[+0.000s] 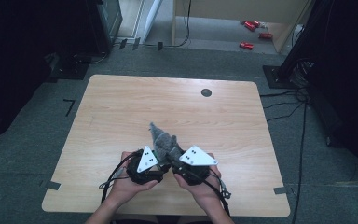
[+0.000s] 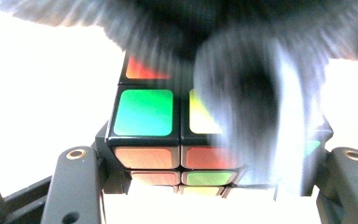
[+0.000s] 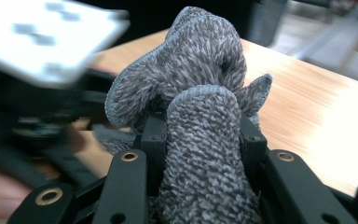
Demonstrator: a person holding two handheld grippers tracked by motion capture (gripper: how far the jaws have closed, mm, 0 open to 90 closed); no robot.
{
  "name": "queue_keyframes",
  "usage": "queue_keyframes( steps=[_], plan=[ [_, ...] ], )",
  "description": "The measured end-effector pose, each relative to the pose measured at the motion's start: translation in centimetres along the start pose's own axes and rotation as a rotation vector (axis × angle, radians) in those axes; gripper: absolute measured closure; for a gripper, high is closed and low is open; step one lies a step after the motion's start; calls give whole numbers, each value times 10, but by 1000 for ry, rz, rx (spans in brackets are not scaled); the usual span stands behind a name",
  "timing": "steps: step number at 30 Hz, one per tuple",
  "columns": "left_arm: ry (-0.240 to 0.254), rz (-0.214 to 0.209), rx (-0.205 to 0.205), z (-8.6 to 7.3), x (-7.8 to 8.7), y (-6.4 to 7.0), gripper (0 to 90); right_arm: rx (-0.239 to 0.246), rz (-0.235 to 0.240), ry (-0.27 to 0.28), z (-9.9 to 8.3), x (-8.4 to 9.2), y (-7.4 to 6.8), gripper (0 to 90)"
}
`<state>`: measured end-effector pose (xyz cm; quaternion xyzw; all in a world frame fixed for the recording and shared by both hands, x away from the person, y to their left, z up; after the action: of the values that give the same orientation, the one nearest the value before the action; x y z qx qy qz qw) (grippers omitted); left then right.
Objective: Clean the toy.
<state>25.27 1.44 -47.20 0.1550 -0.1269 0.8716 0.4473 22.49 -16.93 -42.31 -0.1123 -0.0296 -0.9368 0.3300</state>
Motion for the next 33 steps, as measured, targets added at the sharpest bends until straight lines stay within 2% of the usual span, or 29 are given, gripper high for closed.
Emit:
queue_keyframes(
  steps=[2,3,4,7,9,11,12,13,14,16,17,19,21,22,25,27,29,33],
  plan=[
    [27,-7,21,0,-1,-2,342,-29,3,12,1,4,6,647],
    [32,-20,28,0,-1,-3,342,-24,16,18,2,5,6,647],
    [35,-33,34,-1,-3,-4,343,-17,34,25,3,5,2,645],
    [45,-39,12,-2,-5,-2,342,17,113,23,5,2,-14,642],
    [41,-27,-5,-2,-6,-2,343,43,96,12,3,0,-15,642],
    [38,-13,-11,-4,-7,-4,342,11,68,11,2,0,-5,643],
    [42,-16,9,-4,-7,-6,342,1,41,7,1,1,0,643],
    [52,-29,36,-5,-6,-8,342,-6,-10,-1,1,3,9,643],
    [64,-41,56,-5,-5,-11,342,-24,-22,2,1,5,15,643],
    [83,-52,82,-4,-2,-14,343,-61,3,22,2,8,17,642],
    [87,-54,87,-4,-1,-15,342,-53,23,32,3,8,14,640],
    [83,-56,89,-4,1,-15,342,-6,58,42,5,6,1,632],
    [79,-51,79,-4,2,-15,342,39,66,44,6,4,-11,628],
    [78,-49,73,-4,3,-14,342,46,72,45,6,4,-12,628],
    [100,-56,58,-3,5,-13,342,5,39,49,6,5,-2,635],
    [121,-69,51,-1,7,-11,342,-64,10,46,4,7,11,637],
    [135,-81,39,-1,8,-10,342,-118,12,57,3,10,21,638],
    [189,-92,23,1,12,-9,342,-122,26,46,-2,8,28,640]
  ],
)
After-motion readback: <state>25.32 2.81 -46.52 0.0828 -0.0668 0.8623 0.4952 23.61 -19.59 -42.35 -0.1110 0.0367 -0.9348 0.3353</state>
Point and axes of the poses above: each handheld gripper's, and its own axes: x roughly backward along the jaws, z roughly out of its top, y roughly to its right, the point moved 1 cm from there along -x, roughly forward along the jaws, and after that the axes turned 11 degrees about y, right-handed, at the moved point
